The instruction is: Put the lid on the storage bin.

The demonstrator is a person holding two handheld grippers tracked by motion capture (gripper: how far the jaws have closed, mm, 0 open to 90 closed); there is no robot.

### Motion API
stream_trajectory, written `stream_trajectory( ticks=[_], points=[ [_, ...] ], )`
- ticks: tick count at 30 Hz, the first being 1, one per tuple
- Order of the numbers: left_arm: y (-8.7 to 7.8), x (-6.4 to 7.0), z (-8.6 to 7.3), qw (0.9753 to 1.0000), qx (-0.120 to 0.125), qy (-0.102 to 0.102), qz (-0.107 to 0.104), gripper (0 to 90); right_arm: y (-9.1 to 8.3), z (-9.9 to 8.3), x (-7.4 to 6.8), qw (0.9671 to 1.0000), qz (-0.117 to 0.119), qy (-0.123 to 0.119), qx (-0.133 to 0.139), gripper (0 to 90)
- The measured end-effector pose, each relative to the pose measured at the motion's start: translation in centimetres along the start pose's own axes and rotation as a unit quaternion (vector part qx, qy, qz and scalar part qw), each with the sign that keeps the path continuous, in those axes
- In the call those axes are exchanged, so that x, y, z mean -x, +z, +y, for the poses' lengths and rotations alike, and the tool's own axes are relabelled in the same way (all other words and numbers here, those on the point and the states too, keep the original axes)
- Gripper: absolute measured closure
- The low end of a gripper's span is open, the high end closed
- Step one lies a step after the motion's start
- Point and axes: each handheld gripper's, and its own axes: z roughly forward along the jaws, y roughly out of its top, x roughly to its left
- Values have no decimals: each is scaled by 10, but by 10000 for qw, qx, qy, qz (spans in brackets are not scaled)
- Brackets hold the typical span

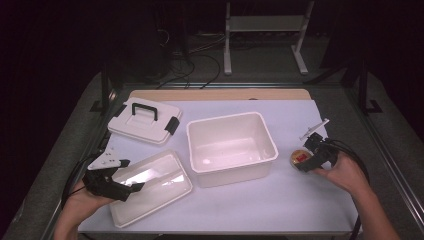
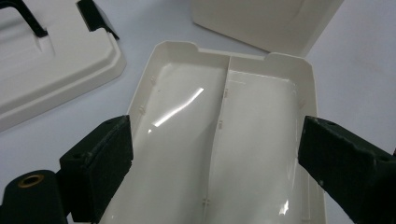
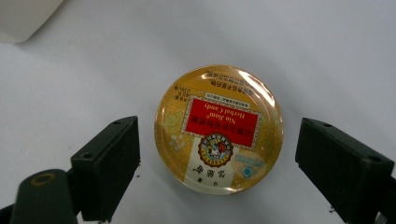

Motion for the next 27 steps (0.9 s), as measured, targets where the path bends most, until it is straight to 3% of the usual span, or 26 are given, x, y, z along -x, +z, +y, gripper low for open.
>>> stream_trajectory(
  ticks=[11, 27],
  points=[
    [-2, 0, -2, 10000, 41, -41, 12, 99, 19, 6, -1, 9990, 58, -105, -424, 134],
    [-6, -2, -5, 9999, 114, -53, 33, 99, 19, 6, 2, 9986, 58, -243, -461, 199]
  ],
)
